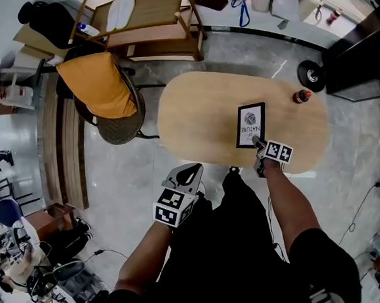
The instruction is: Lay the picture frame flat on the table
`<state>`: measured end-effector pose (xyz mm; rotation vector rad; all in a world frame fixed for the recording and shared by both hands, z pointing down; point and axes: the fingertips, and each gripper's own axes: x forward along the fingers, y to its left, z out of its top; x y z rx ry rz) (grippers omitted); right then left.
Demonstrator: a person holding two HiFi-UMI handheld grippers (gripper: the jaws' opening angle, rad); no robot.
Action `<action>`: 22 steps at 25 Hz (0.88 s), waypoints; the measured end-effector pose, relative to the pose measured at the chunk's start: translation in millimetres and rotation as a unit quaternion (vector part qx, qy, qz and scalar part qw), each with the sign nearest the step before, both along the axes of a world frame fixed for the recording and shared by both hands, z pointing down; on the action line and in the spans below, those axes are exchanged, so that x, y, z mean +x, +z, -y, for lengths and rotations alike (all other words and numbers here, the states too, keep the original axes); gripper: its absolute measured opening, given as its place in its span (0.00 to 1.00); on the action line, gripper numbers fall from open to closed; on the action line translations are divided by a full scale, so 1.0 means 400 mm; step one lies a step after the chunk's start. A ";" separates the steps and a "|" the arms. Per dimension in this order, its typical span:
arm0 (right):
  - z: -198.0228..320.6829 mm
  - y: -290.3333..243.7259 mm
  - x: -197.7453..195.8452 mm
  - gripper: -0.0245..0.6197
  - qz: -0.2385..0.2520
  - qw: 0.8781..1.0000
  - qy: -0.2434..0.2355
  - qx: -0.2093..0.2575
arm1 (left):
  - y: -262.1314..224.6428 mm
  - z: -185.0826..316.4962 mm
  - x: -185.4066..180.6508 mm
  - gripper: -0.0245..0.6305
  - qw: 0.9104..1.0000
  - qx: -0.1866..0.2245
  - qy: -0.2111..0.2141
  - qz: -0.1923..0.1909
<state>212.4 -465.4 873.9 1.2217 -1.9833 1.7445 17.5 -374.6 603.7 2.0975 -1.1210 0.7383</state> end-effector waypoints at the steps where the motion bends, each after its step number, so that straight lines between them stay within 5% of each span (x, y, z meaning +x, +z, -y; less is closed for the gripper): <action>1: 0.027 0.036 -0.008 0.05 0.004 1.000 -0.002 -0.007 | 0.009 0.000 -0.001 0.05 1.000 -0.007 -0.009 0.005; 10: 0.096 0.215 -0.073 0.06 0.058 0.996 0.031 -0.065 | 0.046 -0.024 -0.022 0.05 0.996 -0.053 -0.075 0.014; 14: 0.041 0.270 -0.103 0.42 -0.014 0.992 -0.117 -0.054 | 0.056 -0.045 -0.016 0.05 0.994 -0.062 -0.084 0.020; 18: -0.011 0.312 -0.095 0.49 -0.142 0.942 -0.303 -0.009 | 0.054 -0.062 -0.024 0.05 0.993 -0.063 -0.102 0.017; 22: -0.039 0.372 -0.035 0.49 -0.259 0.886 -0.384 -0.039 | 0.049 -0.083 -0.036 0.05 0.992 -0.066 -0.107 0.022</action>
